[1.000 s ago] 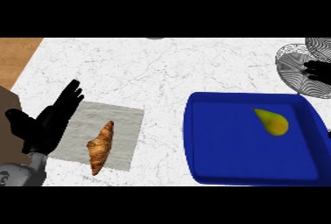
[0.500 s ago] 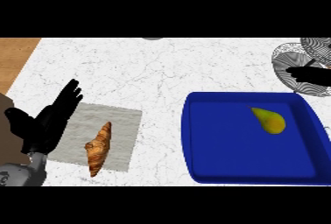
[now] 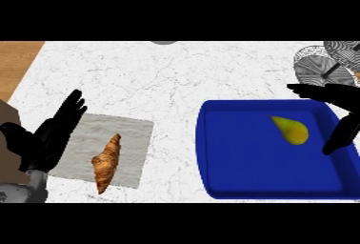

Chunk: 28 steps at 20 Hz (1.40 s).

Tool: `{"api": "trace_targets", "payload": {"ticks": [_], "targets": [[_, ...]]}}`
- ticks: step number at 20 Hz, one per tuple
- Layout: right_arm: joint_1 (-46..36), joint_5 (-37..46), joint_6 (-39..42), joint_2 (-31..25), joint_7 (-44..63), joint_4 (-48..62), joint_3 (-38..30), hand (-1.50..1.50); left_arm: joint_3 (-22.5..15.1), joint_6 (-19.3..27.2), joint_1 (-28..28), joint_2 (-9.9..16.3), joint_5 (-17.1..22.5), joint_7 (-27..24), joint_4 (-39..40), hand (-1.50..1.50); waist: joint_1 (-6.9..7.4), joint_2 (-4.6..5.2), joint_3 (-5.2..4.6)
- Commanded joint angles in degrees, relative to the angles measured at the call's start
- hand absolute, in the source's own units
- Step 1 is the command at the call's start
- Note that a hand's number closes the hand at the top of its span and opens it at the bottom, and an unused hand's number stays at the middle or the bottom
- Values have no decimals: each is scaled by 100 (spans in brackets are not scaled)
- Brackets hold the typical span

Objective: Pick the pear from the tray and place it in the tiered basket

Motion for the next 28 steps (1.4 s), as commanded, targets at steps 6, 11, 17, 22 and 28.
{"api": "trace_targets", "payload": {"ticks": [6,11,17,22,28], "targets": [[523,1013,-1045,553,-689,230,223,-150,222,-300,392,-58,19,-156,-23,0,-24,38,-77],[255,1346,-1396,653,-841,697,70,-150,366,-315,195,-70,-29,82,-3,0,-25,38,-78],[289,1842,-1521,750,-1371,1130,217,-150,120,-44,316,-394,-398,172,-175,0,-20,39,-76],[49,2007,-752,844,-1631,1461,497,150,288,-266,71,-335,-357,17,173,0,-19,49,-78],[-9,2717,-1696,908,-2379,1783,644,150,495,-404,196,-140,-154,389,-323,0,23,44,-74]]}}
